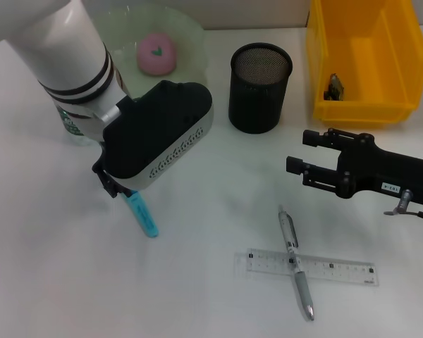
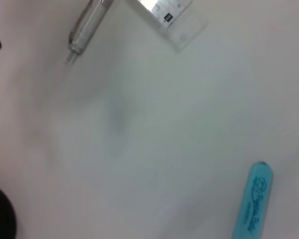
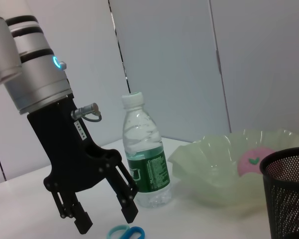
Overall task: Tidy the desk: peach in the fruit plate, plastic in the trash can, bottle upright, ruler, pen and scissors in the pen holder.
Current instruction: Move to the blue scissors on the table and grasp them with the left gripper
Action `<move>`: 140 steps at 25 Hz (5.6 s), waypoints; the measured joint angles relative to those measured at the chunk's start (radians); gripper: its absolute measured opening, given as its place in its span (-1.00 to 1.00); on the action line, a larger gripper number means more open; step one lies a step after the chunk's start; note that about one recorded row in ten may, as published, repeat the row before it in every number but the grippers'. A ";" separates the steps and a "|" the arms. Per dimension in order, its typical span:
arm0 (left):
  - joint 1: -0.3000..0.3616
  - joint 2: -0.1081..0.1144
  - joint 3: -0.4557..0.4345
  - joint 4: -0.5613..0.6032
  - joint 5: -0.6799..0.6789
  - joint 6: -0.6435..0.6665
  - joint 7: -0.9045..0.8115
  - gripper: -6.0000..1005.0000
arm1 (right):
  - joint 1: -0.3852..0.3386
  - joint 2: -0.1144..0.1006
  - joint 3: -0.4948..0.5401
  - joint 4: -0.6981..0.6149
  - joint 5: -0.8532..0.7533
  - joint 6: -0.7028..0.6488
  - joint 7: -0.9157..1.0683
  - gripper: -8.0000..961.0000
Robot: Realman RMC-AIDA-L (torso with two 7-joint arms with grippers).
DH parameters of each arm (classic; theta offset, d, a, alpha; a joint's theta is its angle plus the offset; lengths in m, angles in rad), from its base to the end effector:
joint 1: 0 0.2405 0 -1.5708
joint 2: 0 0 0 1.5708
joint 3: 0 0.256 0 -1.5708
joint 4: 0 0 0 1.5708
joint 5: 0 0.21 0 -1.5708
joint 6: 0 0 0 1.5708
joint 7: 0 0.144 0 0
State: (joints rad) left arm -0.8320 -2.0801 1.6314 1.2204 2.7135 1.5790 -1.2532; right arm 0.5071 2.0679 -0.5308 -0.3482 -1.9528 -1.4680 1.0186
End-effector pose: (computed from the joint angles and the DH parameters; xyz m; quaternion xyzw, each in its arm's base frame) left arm -0.1335 0.3653 -0.0393 0.8361 -0.4255 -0.3396 0.0680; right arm 0.2923 0.3089 -0.0301 -0.9136 0.2065 0.2887 0.1982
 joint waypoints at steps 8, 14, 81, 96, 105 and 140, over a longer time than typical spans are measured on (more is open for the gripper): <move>-0.020 0.000 0.042 -0.033 0.011 0.008 -0.001 0.56 | 0.001 0.000 -0.003 0.000 -0.010 0.002 0.019 0.39; -0.043 0.000 0.056 -0.065 0.023 0.006 -0.021 0.55 | -0.004 0.000 -0.005 0.003 -0.035 -0.009 0.019 0.39; -0.127 0.000 0.095 -0.313 -0.061 -0.097 0.034 0.19 | 0.018 0.009 -0.084 0.011 -0.067 0.043 0.039 0.39; -0.130 0.000 0.091 -0.340 -0.063 -0.109 0.033 -0.17 | 0.016 0.009 -0.085 0.011 -0.067 0.041 0.043 0.39; -0.130 0.000 0.091 -0.346 -0.065 -0.110 0.041 -0.18 | 0.017 0.009 -0.089 0.011 -0.067 0.041 0.052 0.39; -0.136 0.000 0.113 -0.368 -0.066 -0.134 0.042 -0.42 | 0.017 0.009 -0.094 0.011 -0.067 0.040 0.052 0.39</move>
State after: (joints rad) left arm -0.9676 -2.0801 1.7443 0.8528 2.6476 1.4447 -1.2111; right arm 0.5246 2.0769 -0.6243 -0.3374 -2.0203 -1.4279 1.0707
